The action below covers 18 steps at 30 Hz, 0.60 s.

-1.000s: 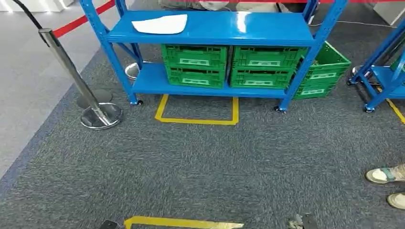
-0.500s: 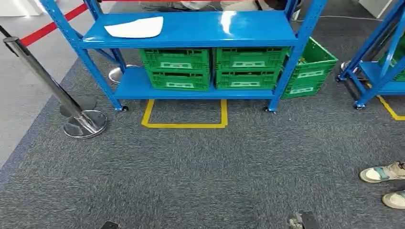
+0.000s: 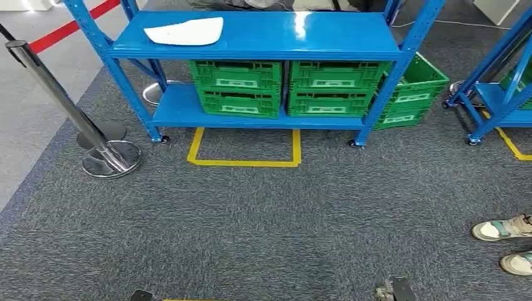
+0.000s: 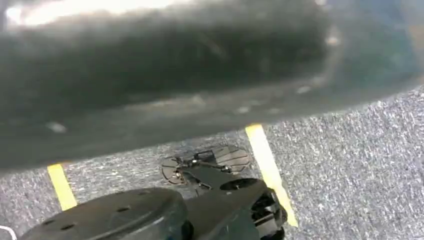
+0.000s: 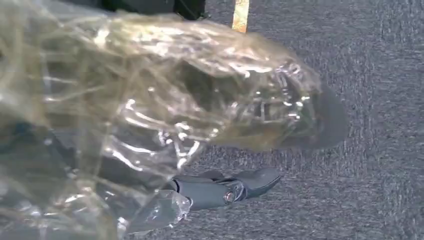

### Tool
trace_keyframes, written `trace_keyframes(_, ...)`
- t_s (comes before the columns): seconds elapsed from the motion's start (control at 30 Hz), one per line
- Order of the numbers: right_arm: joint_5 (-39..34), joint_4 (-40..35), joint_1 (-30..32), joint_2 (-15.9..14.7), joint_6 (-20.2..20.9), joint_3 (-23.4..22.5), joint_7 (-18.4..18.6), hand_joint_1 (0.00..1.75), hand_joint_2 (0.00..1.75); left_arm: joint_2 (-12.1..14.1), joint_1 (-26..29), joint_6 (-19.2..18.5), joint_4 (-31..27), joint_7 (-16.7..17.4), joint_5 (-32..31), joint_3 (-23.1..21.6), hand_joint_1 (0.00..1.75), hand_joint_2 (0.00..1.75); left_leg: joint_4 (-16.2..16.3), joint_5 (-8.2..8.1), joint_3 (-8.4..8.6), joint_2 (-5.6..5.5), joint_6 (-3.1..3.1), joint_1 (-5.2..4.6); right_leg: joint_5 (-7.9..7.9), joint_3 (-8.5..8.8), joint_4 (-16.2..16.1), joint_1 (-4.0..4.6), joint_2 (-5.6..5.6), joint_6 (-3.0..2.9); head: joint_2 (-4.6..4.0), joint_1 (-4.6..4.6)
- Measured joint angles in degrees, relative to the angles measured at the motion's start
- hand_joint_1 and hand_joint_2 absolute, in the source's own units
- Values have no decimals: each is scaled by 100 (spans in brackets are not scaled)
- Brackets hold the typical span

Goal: Take the parts from the cabinet and place them on the table.

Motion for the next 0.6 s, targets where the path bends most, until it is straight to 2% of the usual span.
trace_keyframes(0.27,11,0,9,0,0,39,11,0,0,-2,1,22,0,0,0,0,0,0,3,4,10,0,7,-2,10,29,-1,-4,1,15,0,-2)
trace_keyframes(0.43,22,0,15,2,0,61,26,0,0,-2,1,22,0,0,0,0,0,0,22,-11,13,0,34,-23,15,79,-15,-23,3,60,0,-4)
trace_keyframes(0.5,26,0,18,2,0,63,28,0,0,0,0,22,0,0,0,0,0,0,29,-26,13,0,60,-39,9,76,-20,-37,4,82,0,-4)
trace_keyframes(0.6,26,0,15,2,0,63,33,0,0,7,-5,22,0,0,0,0,0,0,-42,-42,62,2,144,-43,-11,82,-93,-37,6,145,0,-7)
